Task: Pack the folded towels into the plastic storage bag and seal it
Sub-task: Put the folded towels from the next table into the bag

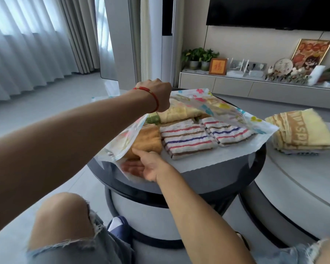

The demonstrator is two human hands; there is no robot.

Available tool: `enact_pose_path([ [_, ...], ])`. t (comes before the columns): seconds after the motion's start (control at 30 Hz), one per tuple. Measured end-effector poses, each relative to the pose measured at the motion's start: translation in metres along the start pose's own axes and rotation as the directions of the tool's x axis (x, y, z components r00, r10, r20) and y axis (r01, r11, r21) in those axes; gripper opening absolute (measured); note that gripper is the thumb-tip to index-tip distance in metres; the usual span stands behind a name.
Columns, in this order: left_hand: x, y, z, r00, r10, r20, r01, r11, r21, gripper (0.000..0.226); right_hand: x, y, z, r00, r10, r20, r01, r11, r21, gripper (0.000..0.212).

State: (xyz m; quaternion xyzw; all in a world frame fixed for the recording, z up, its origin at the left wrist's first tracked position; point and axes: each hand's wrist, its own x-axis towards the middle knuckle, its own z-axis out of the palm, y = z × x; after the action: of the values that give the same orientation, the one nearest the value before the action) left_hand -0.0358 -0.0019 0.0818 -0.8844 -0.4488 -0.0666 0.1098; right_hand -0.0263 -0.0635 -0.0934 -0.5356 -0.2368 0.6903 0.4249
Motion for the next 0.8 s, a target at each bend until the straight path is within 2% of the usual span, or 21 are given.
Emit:
enact_pose_path([
  [0.03, 0.0, 0.0, 0.001, 1.0, 0.001, 0.001, -0.001, 1.0, -0.003, 0.005, -0.002, -0.002, -0.007, 0.991, -0.094, -0.091, 0.069, 0.967, -0.246, 0.044],
  [0.07, 0.0, 0.0, 0.002, 1.0, 0.002, -0.002, -0.002, 1.0, -0.007, 0.004, -0.005, -0.002, -0.018, 0.946, -0.265, -0.189, 0.13, 0.841, -0.526, 0.048],
  [0.1, 0.0, 0.001, 0.003, 1.0, 0.002, -0.007, -0.002, 1.0, -0.01, 0.004, -0.007, -0.002, -0.032, 0.845, -0.479, -0.237, 0.151, 0.639, -0.754, 0.049],
  [0.17, 0.001, 0.003, 0.004, 1.0, -0.005, -0.019, 0.004, 1.0, -0.023, 0.004, -0.014, -0.002, -0.059, 0.585, -0.795, -0.16, 0.121, 0.281, -0.952, 0.04],
  [0.2, 0.002, 0.004, 0.004, 1.0, -0.014, -0.028, 0.013, 1.0, -0.026, 0.006, -0.015, -0.002, -0.072, 0.509, -0.858, -0.076, 0.087, 0.14, -0.986, 0.033],
  [0.23, 0.002, 0.005, 0.005, 0.999, -0.026, -0.034, 0.025, 0.999, -0.025, 0.009, -0.012, -0.002, -0.086, 0.535, -0.845, 0.004, 0.049, 0.027, -0.998, 0.033],
  [0.27, 0.002, 0.006, 0.006, 0.998, -0.035, -0.042, 0.034, 0.999, -0.021, 0.012, -0.008, -0.001, -0.101, 0.636, -0.77, 0.048, 0.021, -0.044, -0.999, 0.045],
  [0.3, 0.001, 0.008, 0.007, 0.998, -0.039, -0.059, 0.038, 0.999, -0.021, 0.013, -0.004, -0.001, -0.115, 0.733, -0.678, 0.049, -0.01, -0.083, -0.996, 0.056],
  [0.33, 0.001, 0.009, 0.009, 0.997, -0.041, -0.071, 0.04, 0.999, -0.019, 0.011, 0.0, -0.002, -0.127, 0.792, -0.61, 0.028, -0.042, -0.099, -0.994, 0.062],
  [0.43, 0.001, 0.014, 0.014, 0.995, -0.037, -0.096, 0.034, 0.999, -0.032, 0.028, 0.009, -0.005, -0.148, 0.807, -0.59, -0.031, -0.125, -0.119, -0.985, 0.065],
  [0.5, 0.003, 0.019, 0.016, 0.992, -0.025, -0.122, 0.018, 0.999, -0.051, 0.04, 0.01, -0.011, -0.149, 0.82, -0.567, -0.08, -0.161, -0.094, -0.982, 0.065],
  [0.57, 0.004, 0.024, 0.017, 0.991, -0.012, -0.135, 0.004, 0.998, -0.064, 0.049, 0.007, -0.017, -0.147, 0.834, -0.547, -0.072, -0.121, -0.053, -0.991, 0.065],
  [0.63, 0.006, 0.031, 0.019, 0.989, 0.009, -0.146, -0.019, 0.998, -0.068, 0.054, -0.003, -0.021, -0.147, 0.788, -0.616, 0.003, -0.023, -0.035, -0.999, 0.06],
  [0.73, 0.012, 0.046, 0.024, 0.986, 0.052, -0.156, -0.065, 0.995, -0.078, 0.048, -0.03, -0.024, -0.166, 0.59, -0.79, 0.164, 0.154, -0.089, -0.984, 0.041],
  [0.8, 0.017, 0.059, 0.028, 0.982, 0.082, -0.168, -0.096, 0.992, -0.077, 0.039, -0.053, -0.027, -0.192, 0.477, -0.858, 0.191, 0.221, -0.093, -0.971, 0.026],
])
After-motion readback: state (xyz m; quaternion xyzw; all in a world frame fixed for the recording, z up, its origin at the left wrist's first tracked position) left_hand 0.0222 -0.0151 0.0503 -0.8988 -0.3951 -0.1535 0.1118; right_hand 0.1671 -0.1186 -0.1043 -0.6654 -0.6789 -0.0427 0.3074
